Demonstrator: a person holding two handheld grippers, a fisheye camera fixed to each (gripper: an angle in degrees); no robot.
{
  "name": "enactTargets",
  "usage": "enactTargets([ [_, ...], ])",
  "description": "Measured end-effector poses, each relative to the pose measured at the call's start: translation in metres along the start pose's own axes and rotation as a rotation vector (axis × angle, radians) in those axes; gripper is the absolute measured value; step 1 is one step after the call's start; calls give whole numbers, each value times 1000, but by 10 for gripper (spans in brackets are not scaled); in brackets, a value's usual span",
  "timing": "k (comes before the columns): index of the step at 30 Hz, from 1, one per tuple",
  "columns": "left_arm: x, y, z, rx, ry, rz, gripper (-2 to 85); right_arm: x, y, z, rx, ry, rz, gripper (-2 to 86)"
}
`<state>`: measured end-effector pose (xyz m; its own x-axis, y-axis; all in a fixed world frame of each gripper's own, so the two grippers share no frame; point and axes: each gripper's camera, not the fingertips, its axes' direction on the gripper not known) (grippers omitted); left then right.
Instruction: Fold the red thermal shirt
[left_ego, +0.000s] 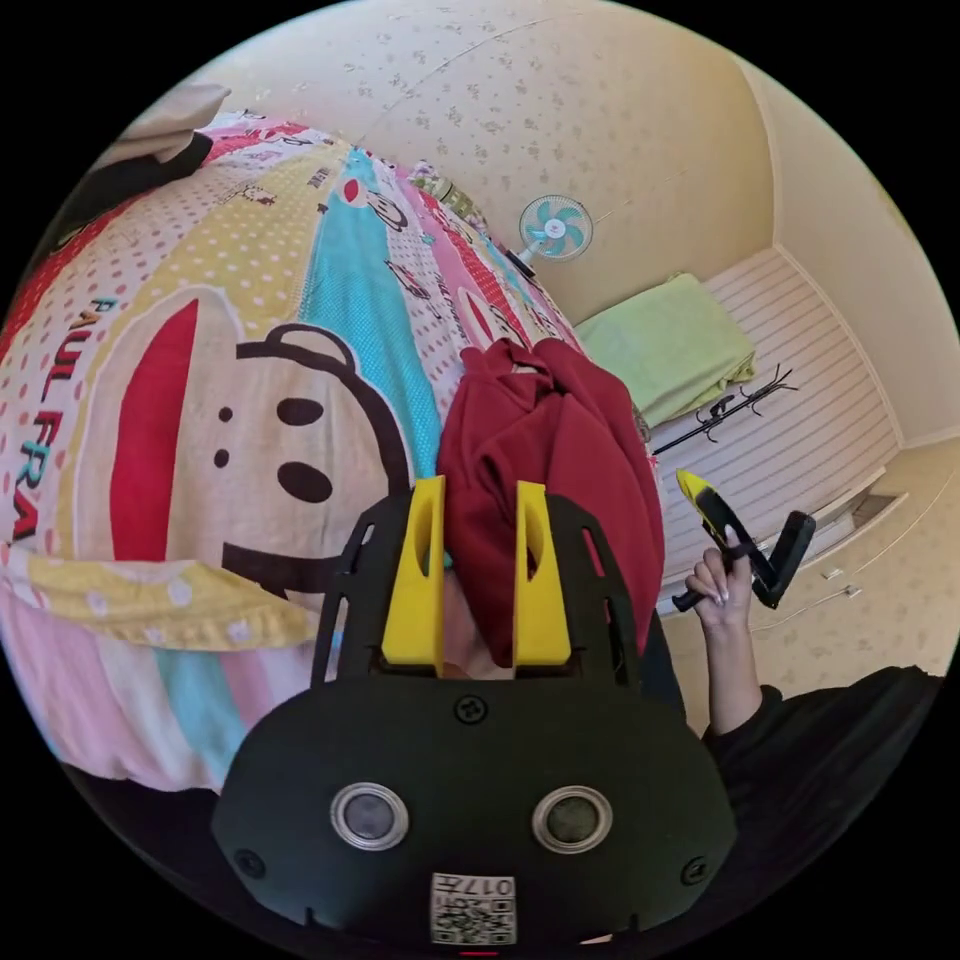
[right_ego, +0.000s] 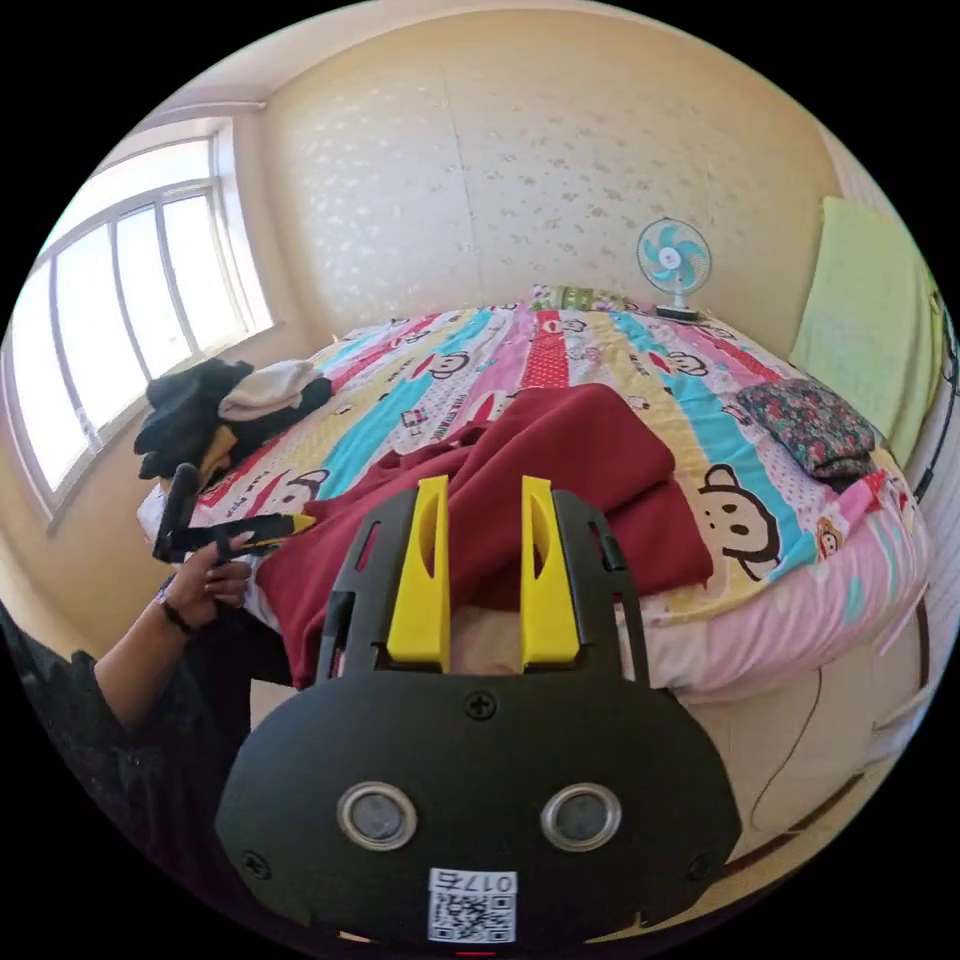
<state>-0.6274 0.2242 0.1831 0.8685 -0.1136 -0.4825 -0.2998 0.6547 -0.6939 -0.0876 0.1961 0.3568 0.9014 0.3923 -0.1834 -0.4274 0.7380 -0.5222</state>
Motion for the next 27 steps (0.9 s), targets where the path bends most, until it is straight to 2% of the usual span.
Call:
enactTargets([
  [2,16,9,-5,9,-56,47,99,2,-5,50,-145,-35,7,129],
  [4,21,16,-9,12,-49,54,84,1,-1,61,-104,-41,11,124],
  [7,18,25,-20,26,9,40,68,-14,-1,58,-175,45,-63,67],
  [10,4,29,-34,31,148,15,63,-41,13,41,-274,388,-258,36],
  [11,-4,29,-39,29,217,-3,63,-55,27,35,-288,587,-380,31],
  [12,-7,28,-41,25,247,-10,63,-64,42,31,-320,685,-442,28],
  [13,-14,27,-43,9,293,-23,63,-66,49,29,-346,695,-459,27],
  [18,-19,30,-52,41,297,-51,74,-70,92,26,-796,344,-532,26],
  [21,-10,30,-42,-22,299,-29,94,-74,83,16,-793,236,-550,29],
  [24,4,35,-40,-41,244,1,94,-68,60,12,-719,269,-527,36],
  [27,19,42,-51,-27,270,70,66,-54,40,20,-749,249,-481,40],
])
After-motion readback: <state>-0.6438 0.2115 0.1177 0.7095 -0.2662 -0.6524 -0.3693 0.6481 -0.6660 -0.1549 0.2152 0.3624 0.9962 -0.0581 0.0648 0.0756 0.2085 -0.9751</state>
